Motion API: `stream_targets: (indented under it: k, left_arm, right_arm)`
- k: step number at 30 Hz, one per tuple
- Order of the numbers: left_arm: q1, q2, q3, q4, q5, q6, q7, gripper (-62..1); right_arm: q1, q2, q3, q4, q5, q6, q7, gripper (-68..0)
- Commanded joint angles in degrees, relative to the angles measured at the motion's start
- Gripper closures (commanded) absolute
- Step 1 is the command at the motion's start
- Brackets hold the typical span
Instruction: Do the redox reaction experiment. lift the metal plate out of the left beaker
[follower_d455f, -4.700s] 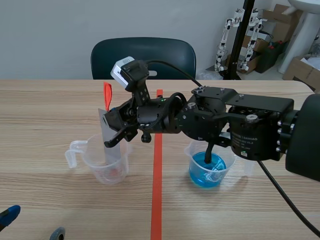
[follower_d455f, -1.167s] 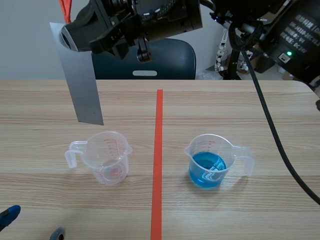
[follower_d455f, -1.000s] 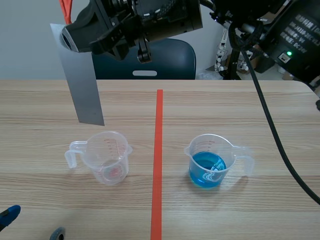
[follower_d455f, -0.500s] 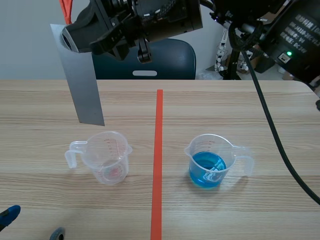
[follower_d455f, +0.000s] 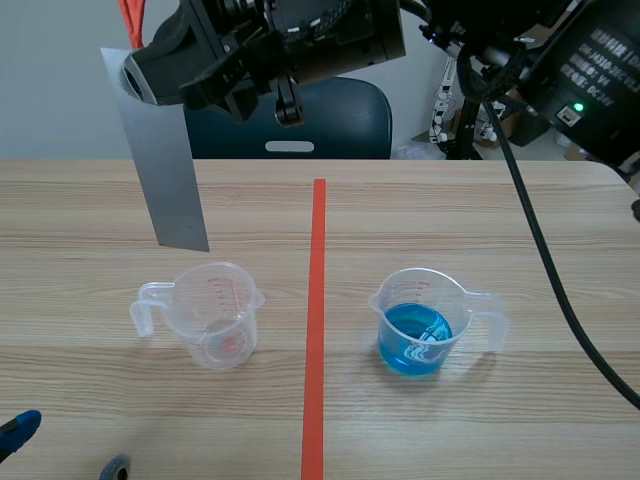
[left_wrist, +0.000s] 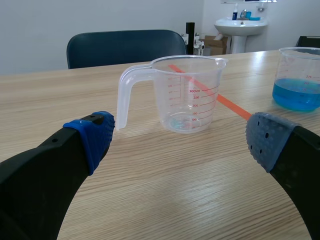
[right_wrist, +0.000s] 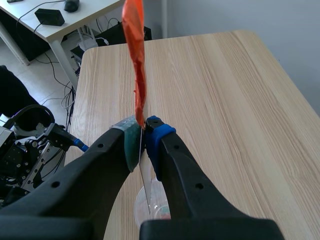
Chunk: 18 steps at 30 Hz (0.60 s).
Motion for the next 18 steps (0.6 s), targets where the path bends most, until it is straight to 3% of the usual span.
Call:
stream_targets:
  k: [1,18]
  left_arm:
    - [-0.2,-0.3,-0.4,0.4,-0.3,-0.2,-2.6,-55.1]
    - [-0.5,-0.3,-0.4,0.4,-0.3,-0.2,-2.6,-55.1]
  right_arm:
    - [1.2,-0.5,0.3,0.2,1.0,0.0,1.1,-0.6]
    - [1.1,-0.5,0.3,0.2,1.0,0.0,1.3,-0.6]
